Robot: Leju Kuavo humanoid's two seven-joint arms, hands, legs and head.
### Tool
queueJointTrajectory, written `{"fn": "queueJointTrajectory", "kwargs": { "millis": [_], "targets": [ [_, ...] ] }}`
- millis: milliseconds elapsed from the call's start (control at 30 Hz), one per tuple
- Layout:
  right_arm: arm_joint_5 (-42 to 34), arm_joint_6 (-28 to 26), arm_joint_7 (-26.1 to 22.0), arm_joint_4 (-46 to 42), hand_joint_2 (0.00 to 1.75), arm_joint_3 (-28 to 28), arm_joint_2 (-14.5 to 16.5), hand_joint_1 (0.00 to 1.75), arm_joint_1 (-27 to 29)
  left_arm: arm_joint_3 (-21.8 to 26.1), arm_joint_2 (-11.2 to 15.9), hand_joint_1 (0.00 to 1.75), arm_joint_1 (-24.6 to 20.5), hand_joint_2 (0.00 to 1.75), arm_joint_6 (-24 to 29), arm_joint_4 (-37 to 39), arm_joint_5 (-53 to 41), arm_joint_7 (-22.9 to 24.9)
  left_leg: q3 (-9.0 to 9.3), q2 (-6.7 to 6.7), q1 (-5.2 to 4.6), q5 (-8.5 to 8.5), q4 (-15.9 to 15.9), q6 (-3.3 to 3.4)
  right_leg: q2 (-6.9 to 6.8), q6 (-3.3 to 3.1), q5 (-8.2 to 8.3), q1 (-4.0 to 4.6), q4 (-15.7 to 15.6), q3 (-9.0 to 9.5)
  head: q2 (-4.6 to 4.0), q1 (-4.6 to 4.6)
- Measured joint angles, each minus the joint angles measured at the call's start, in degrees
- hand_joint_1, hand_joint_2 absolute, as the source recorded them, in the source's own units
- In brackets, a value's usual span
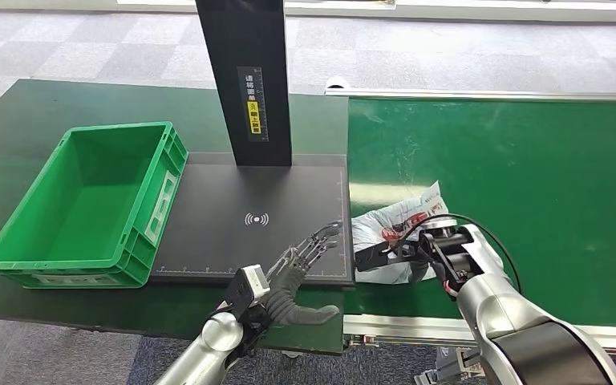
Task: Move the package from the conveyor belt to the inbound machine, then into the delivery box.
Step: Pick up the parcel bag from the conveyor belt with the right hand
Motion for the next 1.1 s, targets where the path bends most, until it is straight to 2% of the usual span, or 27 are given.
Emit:
{"fn": "queueJointTrajectory", "kwargs": {
  "millis": [200,433,867,967,1100],
  "targets": [
    [0.2,0.2,-1.1,0.1,1.75,1.2,0.0,1.75,0.8,0.0,0.0,0.00,0.0,1.75,0.1,0.0,0.3,-0.2,0.01,-0.03,0.00,0.00,0.0,0.00,-0.01,0.00,0.00,0.00,0.0,0.05,0.00,-0.01],
    [1.0,1.7,-5.2,0.3,1.75,2.9,-0.2,1.75,1.6,0.0,0.0,0.00,-0.1,1.75,-0.1,0.1,0.5,-0.2,-0.07,-0.01,0.00,-0.01,0.0,0.02,-0.01,0.01,0.00,0.00,-0.1,0.00,0.00,0.00],
    [1.0,1.8,-5.7,0.3,1.75,3.8,-0.2,1.75,1.6,0.0,0.0,0.00,-0.1,1.75,0.0,0.1,0.6,-0.2,-0.01,-0.01,0.00,-0.01,0.0,0.02,-0.01,0.02,0.00,0.00,-0.1,0.06,0.00,-0.01],
    [0.8,2.9,-6.6,0.3,1.75,3.9,-0.2,1.75,1.6,0.0,0.0,0.00,-0.1,1.75,0.0,0.1,0.5,-0.1,0.01,-0.02,0.00,-0.01,0.0,0.03,-0.01,0.02,0.00,0.00,-0.1,0.08,0.00,-0.01],
    [-1.1,6.1,-10.1,0.3,1.75,3.9,-0.2,1.75,1.4,-0.1,0.0,0.00,-0.3,1.75,-0.5,0.2,0.5,0.0,0.01,-0.02,0.00,-0.01,0.0,0.03,-0.01,0.02,0.00,0.00,-0.1,0.10,0.00,0.00]
  ]
}}
